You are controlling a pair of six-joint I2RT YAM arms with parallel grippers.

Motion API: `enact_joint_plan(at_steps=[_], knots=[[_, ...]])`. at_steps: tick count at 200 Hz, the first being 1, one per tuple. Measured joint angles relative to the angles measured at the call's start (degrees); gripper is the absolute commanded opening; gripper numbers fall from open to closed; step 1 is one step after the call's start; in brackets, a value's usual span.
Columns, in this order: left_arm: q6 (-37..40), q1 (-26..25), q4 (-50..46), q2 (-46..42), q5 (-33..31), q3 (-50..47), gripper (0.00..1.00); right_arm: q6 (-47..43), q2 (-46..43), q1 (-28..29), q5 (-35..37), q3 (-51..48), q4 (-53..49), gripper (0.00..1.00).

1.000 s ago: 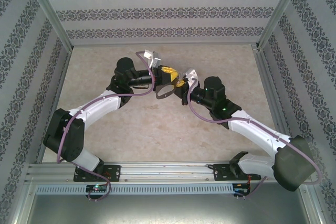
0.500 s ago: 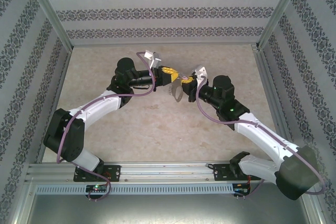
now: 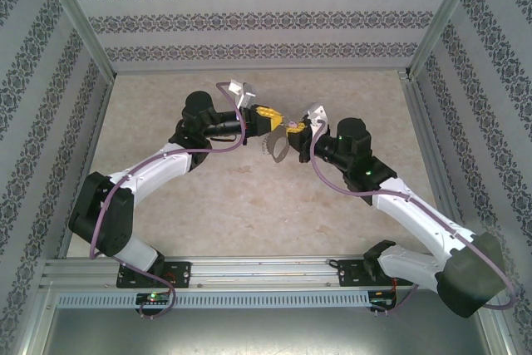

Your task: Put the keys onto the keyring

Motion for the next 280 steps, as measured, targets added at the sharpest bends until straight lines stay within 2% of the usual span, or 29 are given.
enact_joint_plan(at_steps=[143, 211, 280], knots=[[2.9, 0.0, -3.6, 0.0, 0.7, 0.7, 0.0, -6.0, 2.3, 0.4, 1.2, 7.1, -9.1, 0.0], [4.6, 0.0, -7.2, 0.0, 0.7, 1.3, 0.0, -8.2, 4.2, 2.4, 3.4, 8.5, -12.0, 0.0], [5.5, -0.5, -7.8, 0.0, 0.5, 1.9, 0.0, -8.7, 2.9, 0.9, 3.5, 8.5, -12.7, 0.0]])
